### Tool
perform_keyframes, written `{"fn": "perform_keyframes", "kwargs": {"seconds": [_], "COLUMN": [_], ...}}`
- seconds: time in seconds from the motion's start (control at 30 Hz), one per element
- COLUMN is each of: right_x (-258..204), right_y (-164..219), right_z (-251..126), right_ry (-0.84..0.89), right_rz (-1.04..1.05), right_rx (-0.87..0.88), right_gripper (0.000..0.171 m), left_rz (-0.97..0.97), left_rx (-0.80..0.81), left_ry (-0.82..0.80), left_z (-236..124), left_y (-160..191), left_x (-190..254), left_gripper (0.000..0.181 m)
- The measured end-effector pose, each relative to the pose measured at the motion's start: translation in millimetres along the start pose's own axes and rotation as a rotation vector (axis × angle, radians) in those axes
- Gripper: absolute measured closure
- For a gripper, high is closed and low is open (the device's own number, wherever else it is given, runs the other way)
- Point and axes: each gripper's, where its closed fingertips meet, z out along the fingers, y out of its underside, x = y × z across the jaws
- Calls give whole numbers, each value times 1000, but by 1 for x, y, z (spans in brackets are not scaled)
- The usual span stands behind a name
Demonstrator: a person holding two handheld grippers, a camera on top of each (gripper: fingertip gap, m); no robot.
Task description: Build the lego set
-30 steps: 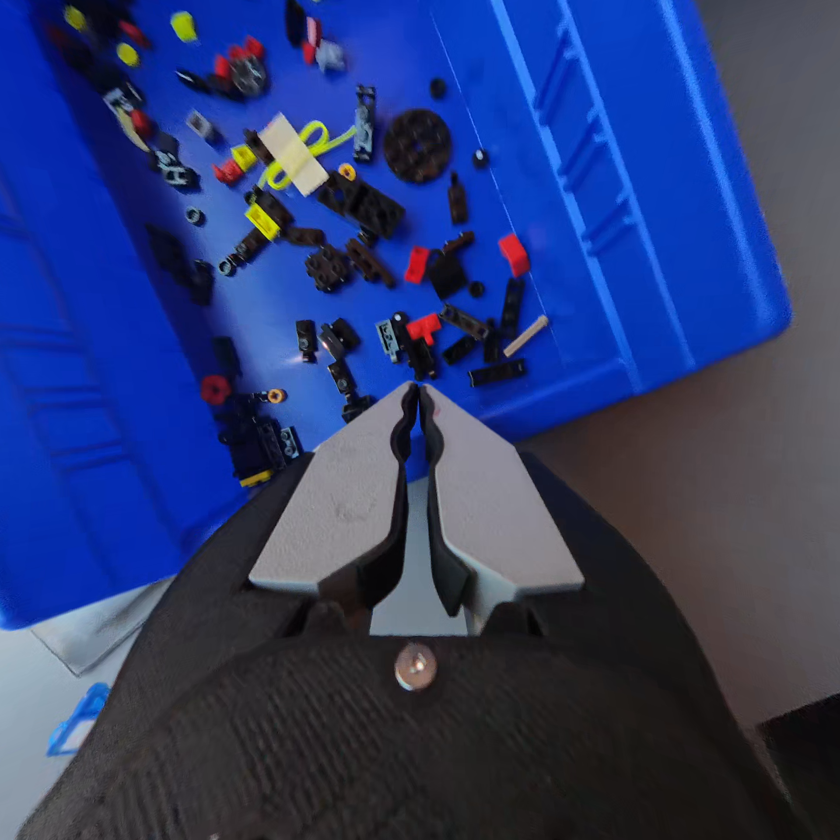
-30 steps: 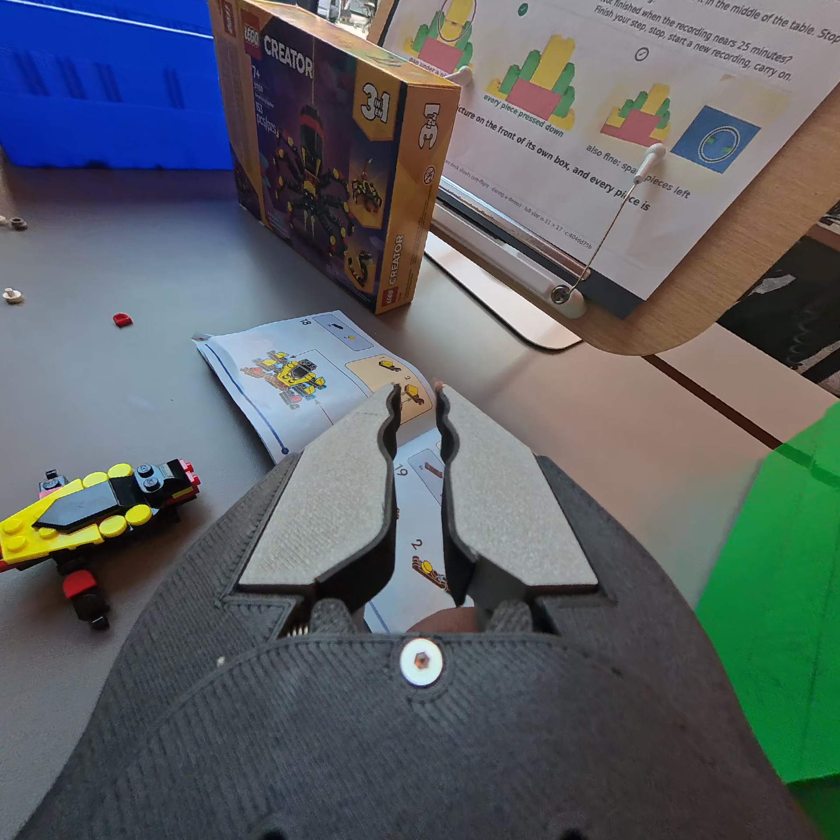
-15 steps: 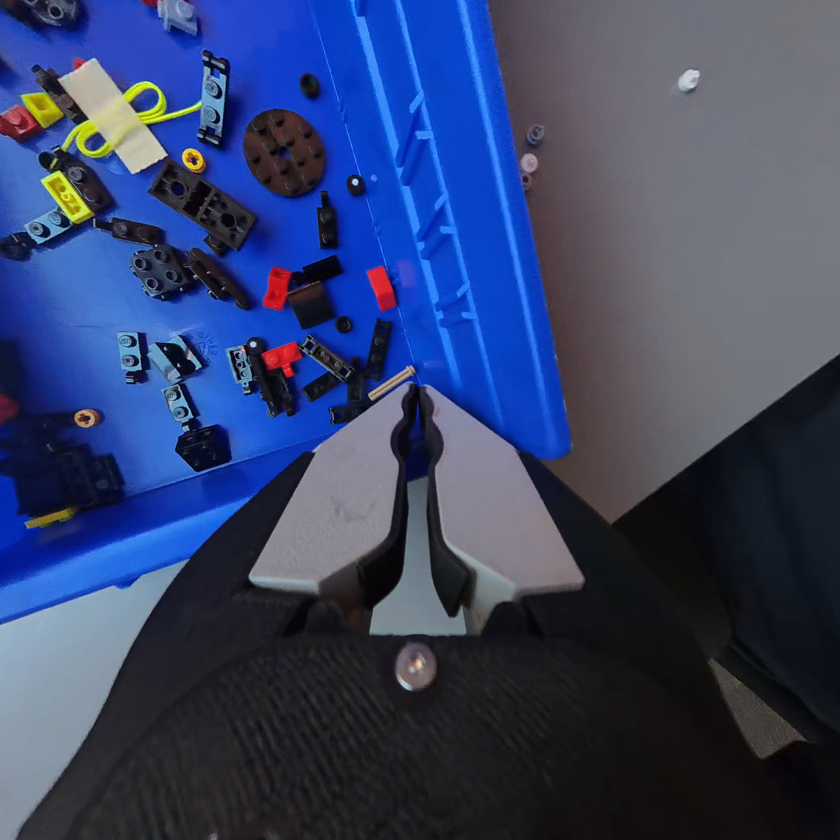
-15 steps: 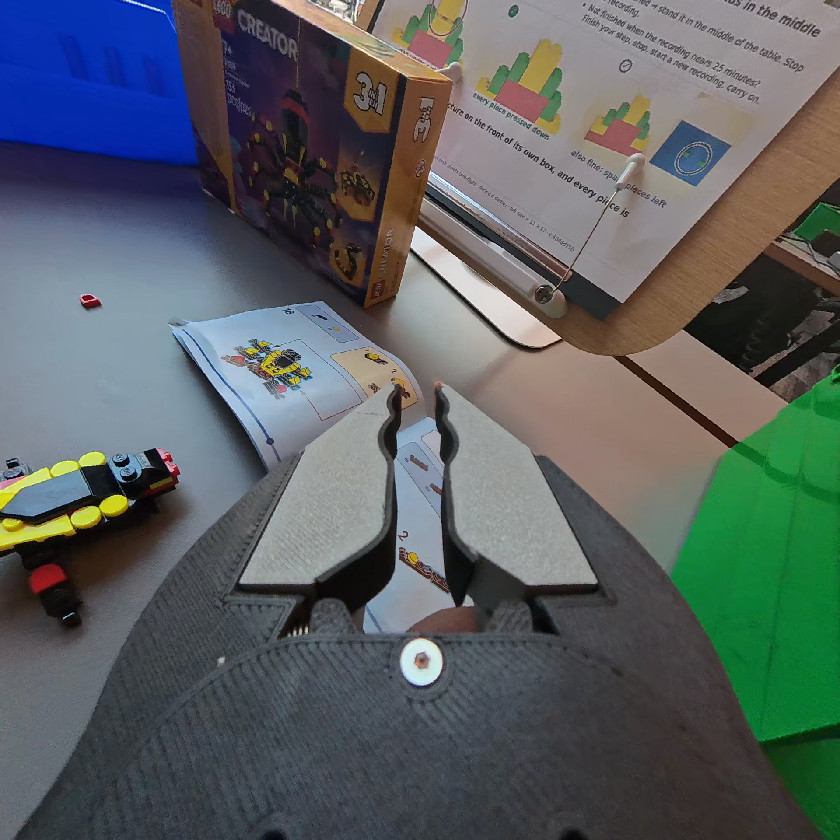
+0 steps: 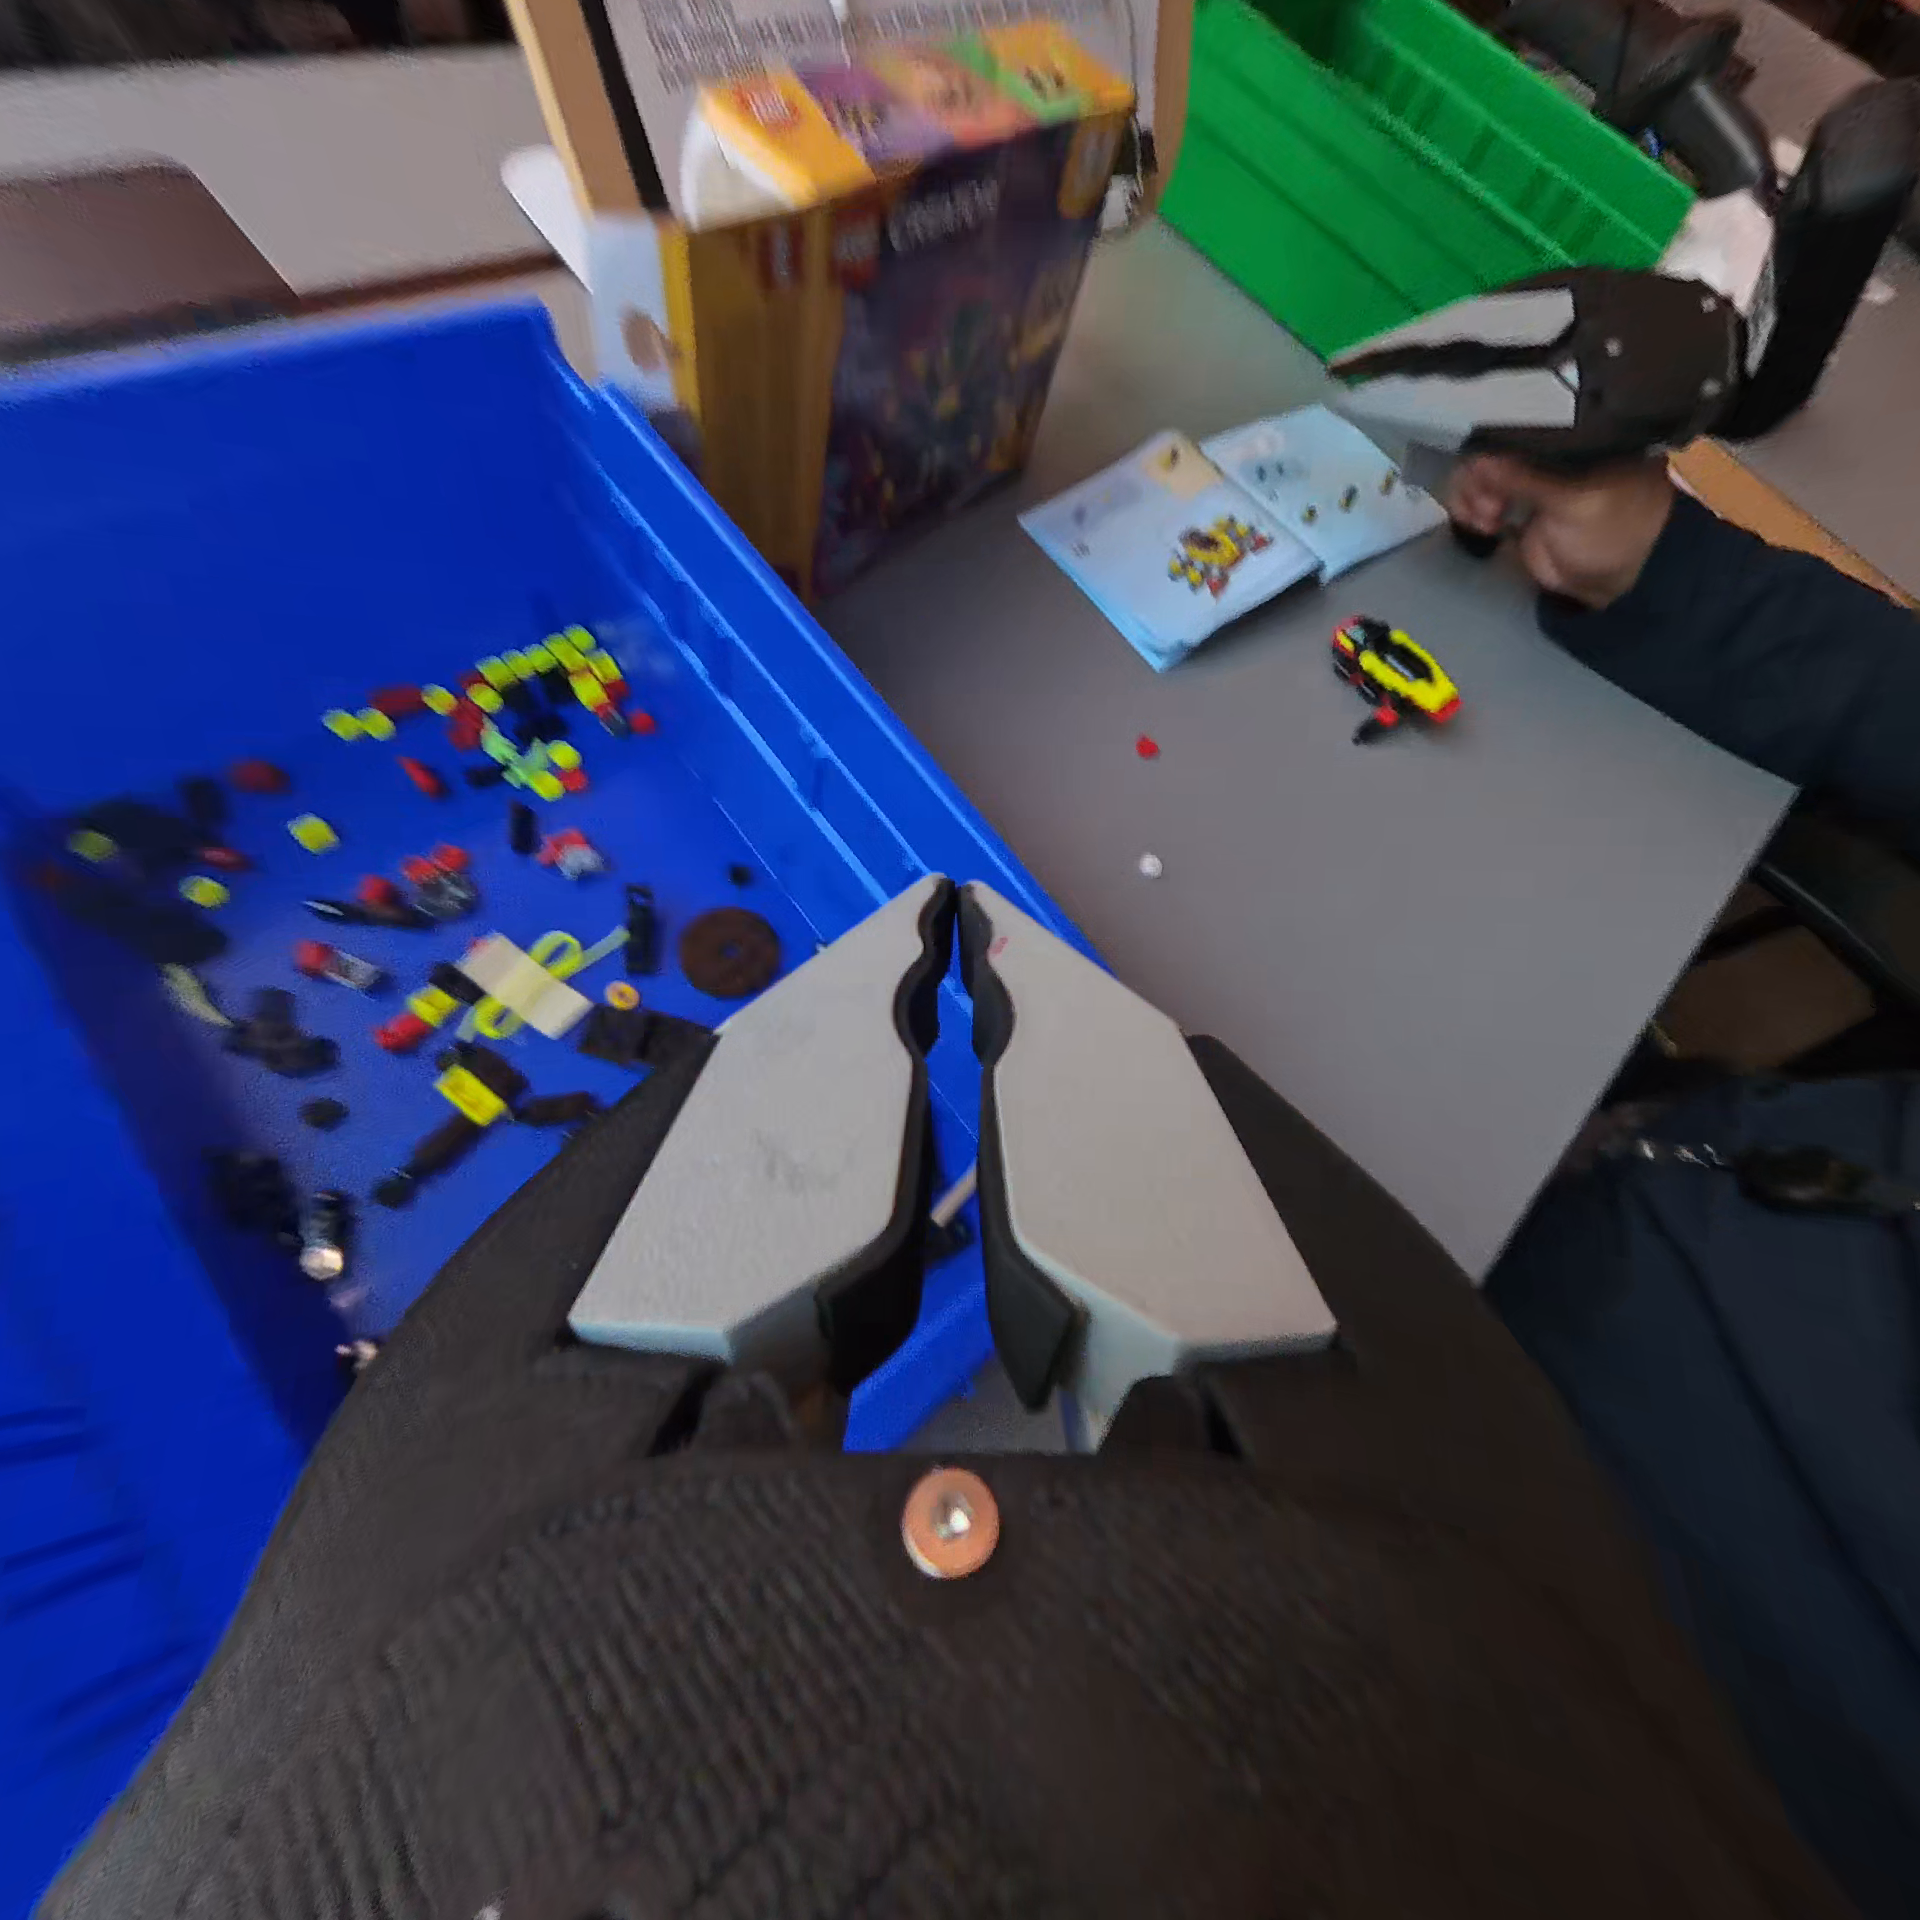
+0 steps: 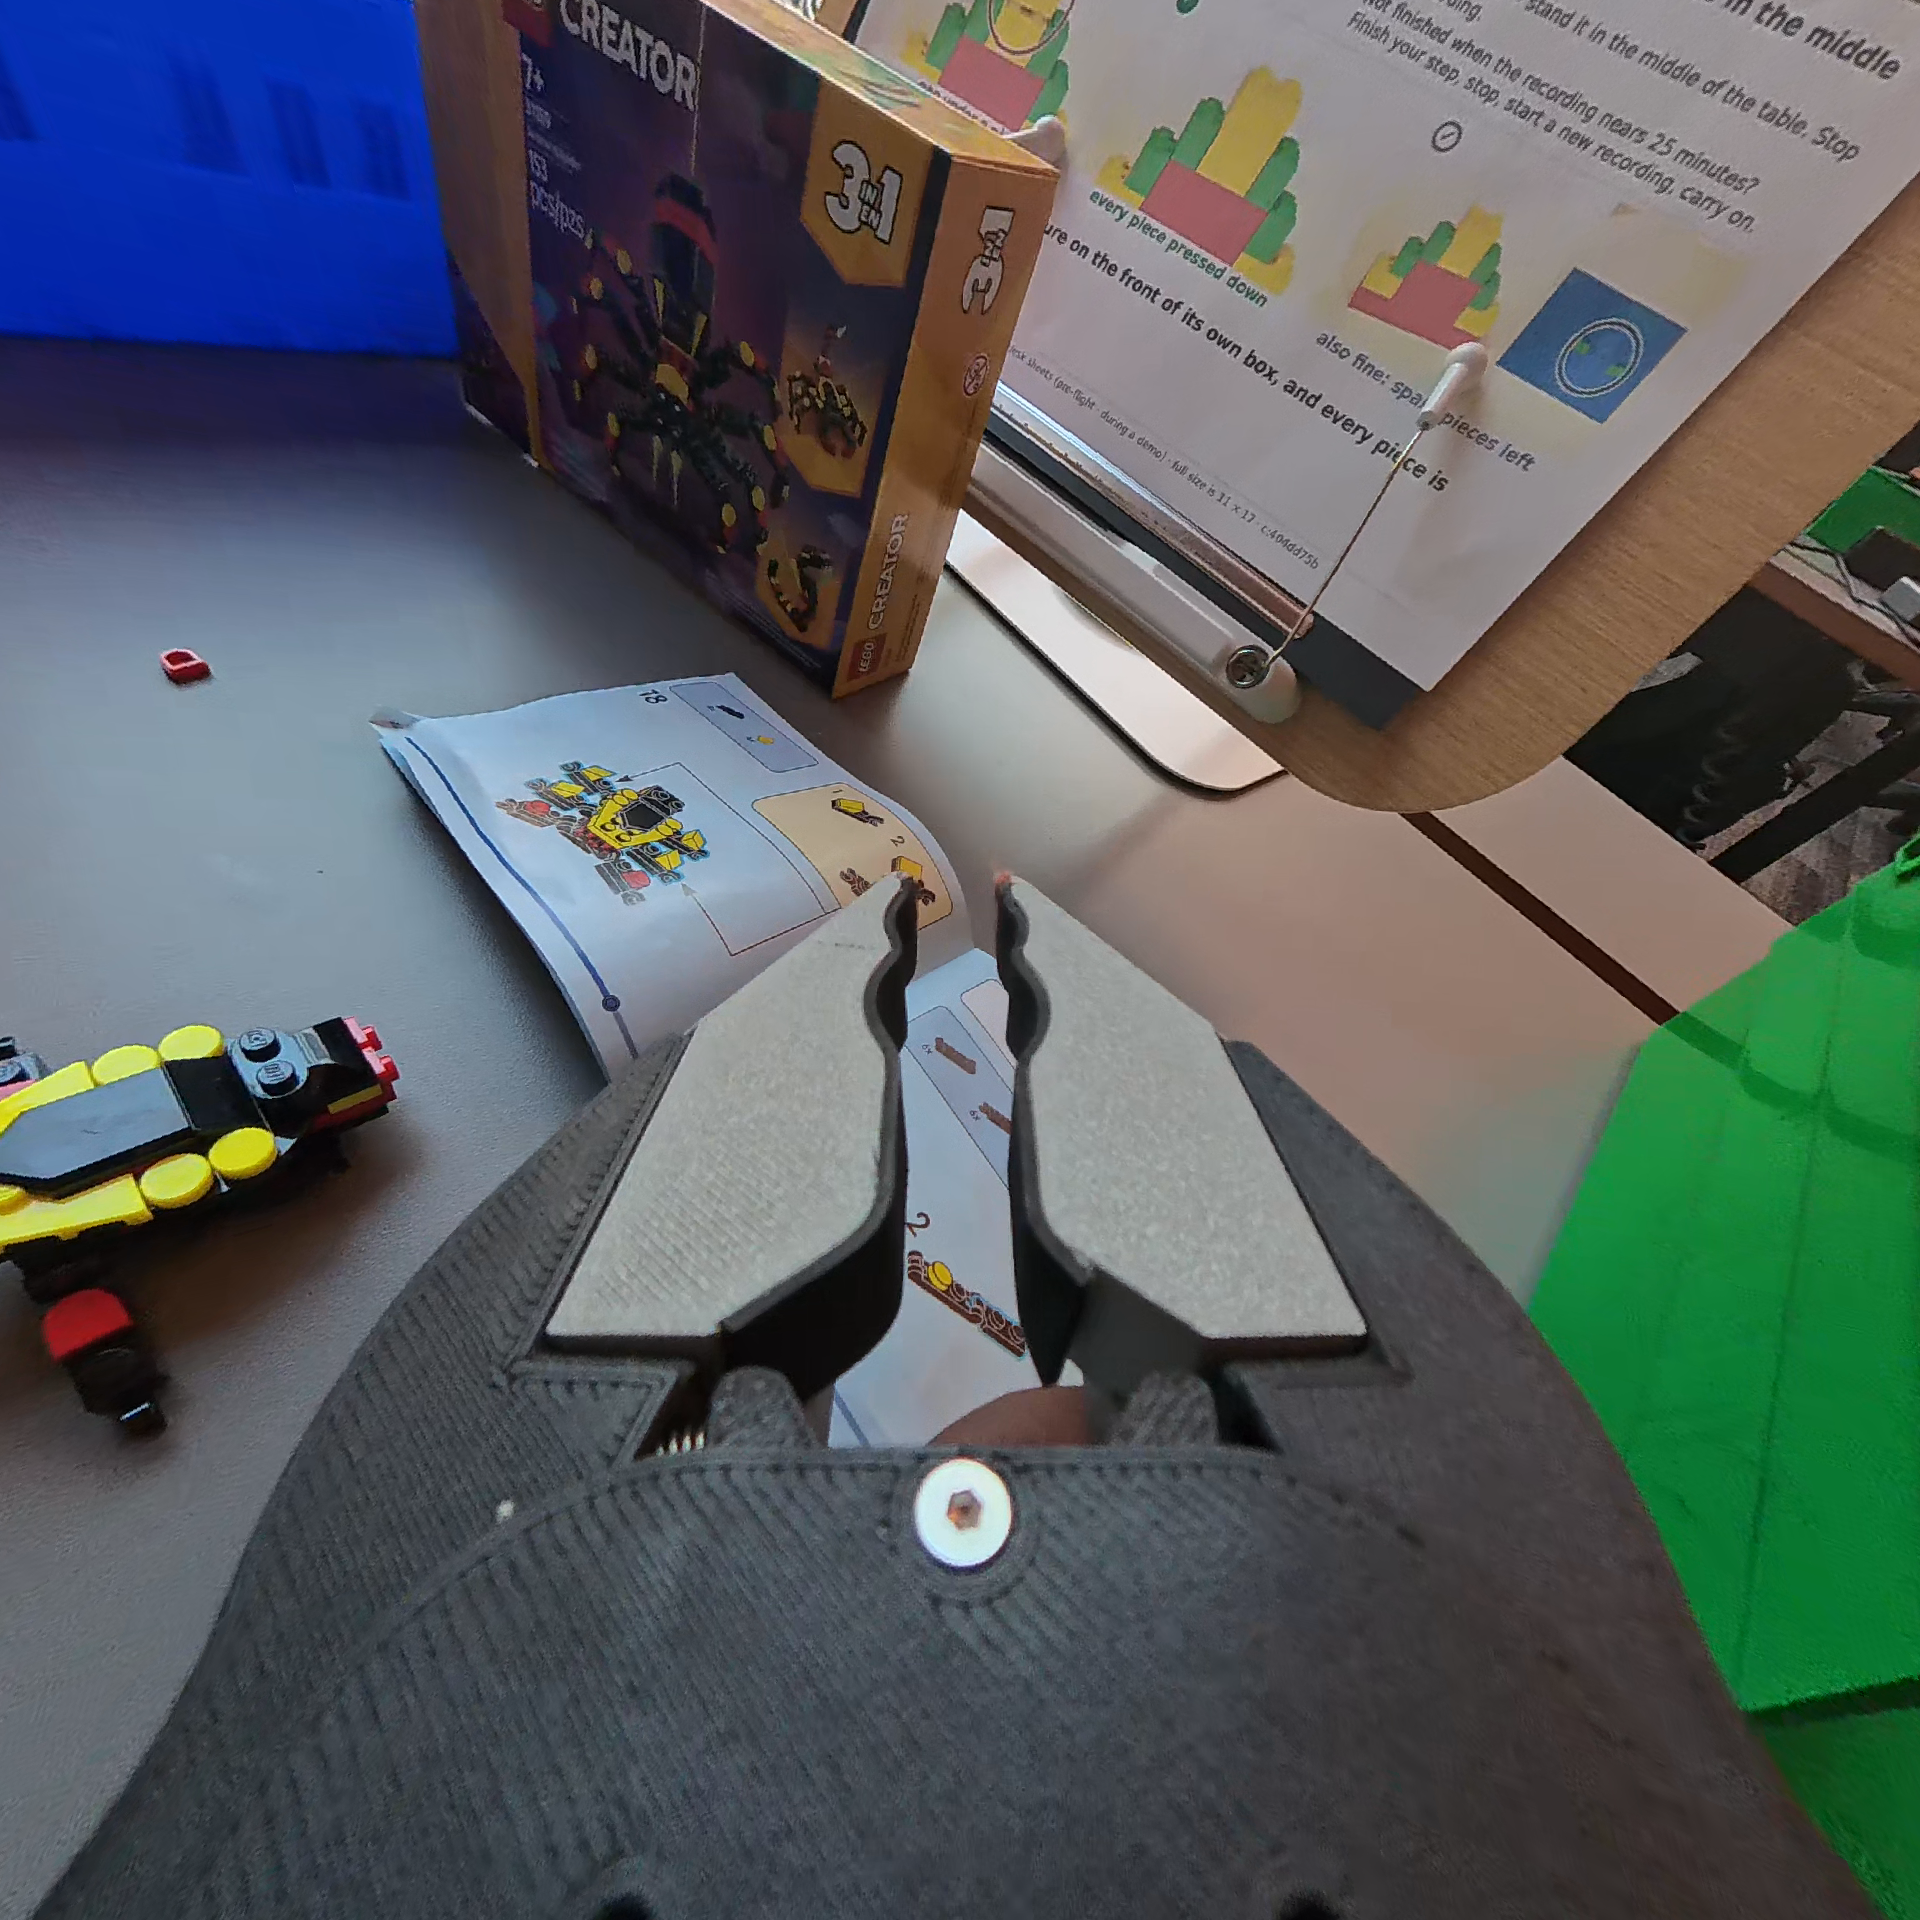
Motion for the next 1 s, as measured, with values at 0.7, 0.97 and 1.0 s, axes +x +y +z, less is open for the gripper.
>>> {"fn": "perform_keyframes", "kwargs": {"seconds": [0.7, 0.97, 1.0], "right_x": [0, -7, -7], "right_y": [5, 4, 3], "right_z": [5, 4, 4], "right_ry": [21, 13, 12], "right_rz": [-35, -92, -88], "right_rx": [-39, -32, -26], "right_gripper": [159, 160, 160], "left_rz": [133, 83, 81], "left_rx": [-710, -840, -852], "left_ry": [-204, -230, -238], "left_z": [10, -5, -5], "left_y": [65, 117, 120], "left_x": [-112, -107, -108], "left_gripper": [168, 172, 172]}}
